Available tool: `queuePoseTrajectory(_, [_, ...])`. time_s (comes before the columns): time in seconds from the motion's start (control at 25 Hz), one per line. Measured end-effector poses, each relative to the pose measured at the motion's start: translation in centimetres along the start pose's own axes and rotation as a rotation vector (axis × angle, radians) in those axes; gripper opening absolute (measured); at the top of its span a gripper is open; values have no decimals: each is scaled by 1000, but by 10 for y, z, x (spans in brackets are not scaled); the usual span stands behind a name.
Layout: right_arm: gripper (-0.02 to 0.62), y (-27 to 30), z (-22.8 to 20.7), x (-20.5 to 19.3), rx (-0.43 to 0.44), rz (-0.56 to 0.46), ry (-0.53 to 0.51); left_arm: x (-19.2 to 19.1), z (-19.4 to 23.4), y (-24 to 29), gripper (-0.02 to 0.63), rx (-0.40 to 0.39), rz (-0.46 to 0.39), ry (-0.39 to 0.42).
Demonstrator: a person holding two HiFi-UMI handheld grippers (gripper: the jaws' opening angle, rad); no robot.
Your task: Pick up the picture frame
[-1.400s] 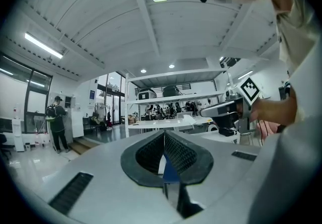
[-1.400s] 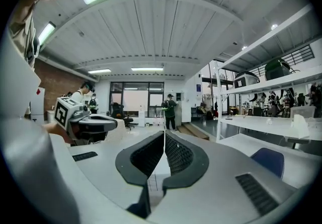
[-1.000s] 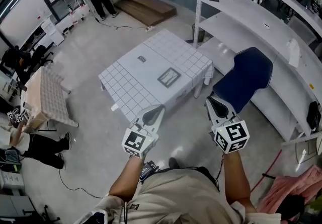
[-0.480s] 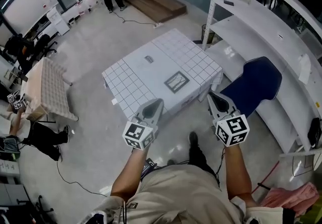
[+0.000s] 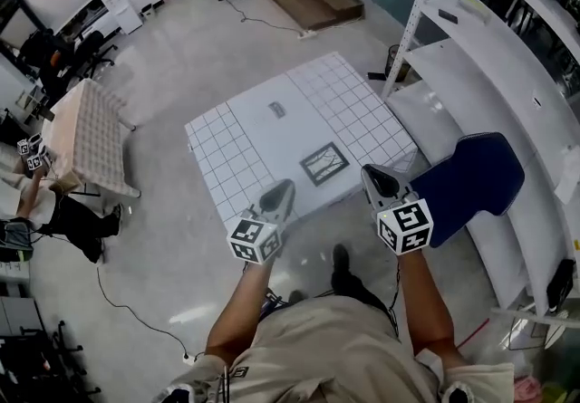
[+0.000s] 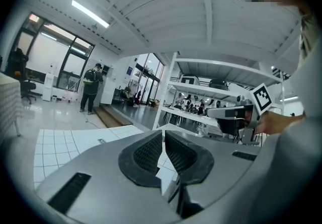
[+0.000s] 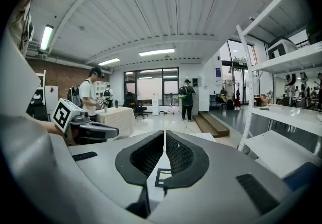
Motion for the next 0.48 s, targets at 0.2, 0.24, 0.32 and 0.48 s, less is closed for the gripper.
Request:
queuePoseTrajectory(0.2, [29,56,-43,-23,44,93,8,-40,16,48,17,48,69,-100])
queuePoseTrajectory(0.24, [29,67,-51,-29,51,115,13,-50,18,57,17,59,89,-123])
queuePoseTrajectory(0.32, [29,88,-66,-44,63,162,23,-72,24,72,17,81,129,-169])
queuePoseTrajectory(0.48, [29,130,-90,-73,95,247,43,-118,37,101,17,120,210,-256])
Point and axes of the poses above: the fingertips, and each gripper's own axes: y forward along the fingers, z to its left, x out of its top, the point moved 6 cm from there along -y, backward along the fingers, and after that the axes turned 12 degrees about y, right-handed, at the moved point
